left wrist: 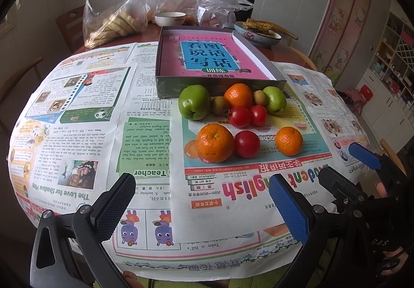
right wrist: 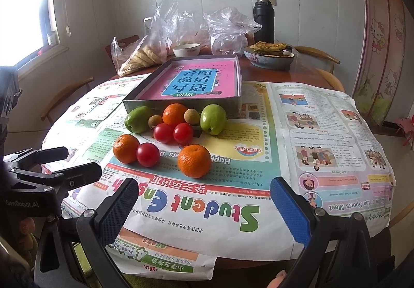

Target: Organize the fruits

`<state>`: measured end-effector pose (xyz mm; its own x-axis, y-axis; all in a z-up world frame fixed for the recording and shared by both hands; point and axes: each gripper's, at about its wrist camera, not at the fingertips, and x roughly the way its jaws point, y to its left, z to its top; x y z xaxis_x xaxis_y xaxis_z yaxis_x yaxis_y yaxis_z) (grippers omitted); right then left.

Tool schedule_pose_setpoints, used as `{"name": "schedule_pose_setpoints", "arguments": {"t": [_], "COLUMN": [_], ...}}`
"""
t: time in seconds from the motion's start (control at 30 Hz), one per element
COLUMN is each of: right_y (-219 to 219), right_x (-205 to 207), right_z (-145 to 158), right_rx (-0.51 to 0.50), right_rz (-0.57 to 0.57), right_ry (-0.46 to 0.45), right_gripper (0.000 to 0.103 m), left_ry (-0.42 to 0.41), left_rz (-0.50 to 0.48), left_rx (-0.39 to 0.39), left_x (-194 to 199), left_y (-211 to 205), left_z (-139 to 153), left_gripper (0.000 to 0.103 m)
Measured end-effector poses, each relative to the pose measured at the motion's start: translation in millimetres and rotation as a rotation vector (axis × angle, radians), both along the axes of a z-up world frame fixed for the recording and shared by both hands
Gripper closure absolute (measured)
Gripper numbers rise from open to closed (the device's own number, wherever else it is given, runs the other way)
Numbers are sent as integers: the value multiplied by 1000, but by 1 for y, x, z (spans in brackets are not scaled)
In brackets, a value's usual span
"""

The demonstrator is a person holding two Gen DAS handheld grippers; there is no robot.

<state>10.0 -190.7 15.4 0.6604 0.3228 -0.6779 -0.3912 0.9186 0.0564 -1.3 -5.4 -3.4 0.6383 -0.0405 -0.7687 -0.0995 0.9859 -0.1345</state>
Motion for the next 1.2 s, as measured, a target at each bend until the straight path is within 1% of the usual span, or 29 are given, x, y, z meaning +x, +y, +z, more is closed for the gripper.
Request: {"name": "schedule_pose_setpoints", "arguments": {"t": [0.27, 0.4, 0.63, 0.9, 0.93, 0.97, 1.03, 1.07, 1.13, 1.2], "right_y": [-1, 5, 15, 18, 18, 18, 19, 20, 21, 23], "right_x": [14, 23, 34, 46, 48, 50, 54, 56, 58, 60], "right_z": [-4, -10, -21, -26, -26, -26, -27, -28, -28, -29], "right_rx": [-8, -24, -57, -84, -88, -86, -85, -85, -88, -89], "right_rz": [12, 30, 63, 70, 68, 72, 75, 78, 85, 94], "right_ry": [30, 55, 78, 83, 83, 83, 90, 91, 94, 95], "right_gripper": [1, 1, 1, 1, 1, 1, 1, 2, 7, 11], "left_ry": [20, 37, 48, 62, 60, 60, 66, 66, 64, 67], "left_rz": [11, 3, -21, -40, -41, -45, -55, -56, -59, -63], "left_rx": [-11, -21, -8, -23, -26, -29, -36, -36, -36, -44], "left_x": [11, 18, 30, 43, 44, 46, 50, 51, 53, 55], "left_y": [10, 12, 10, 11, 12, 12, 12, 12, 11, 12], "left_z": [-6, -10, -13, -16, -16, -16, -17, -18, -19, -19], "left_gripper": [1, 1, 1, 1, 3, 8, 11, 11, 12, 18]}}
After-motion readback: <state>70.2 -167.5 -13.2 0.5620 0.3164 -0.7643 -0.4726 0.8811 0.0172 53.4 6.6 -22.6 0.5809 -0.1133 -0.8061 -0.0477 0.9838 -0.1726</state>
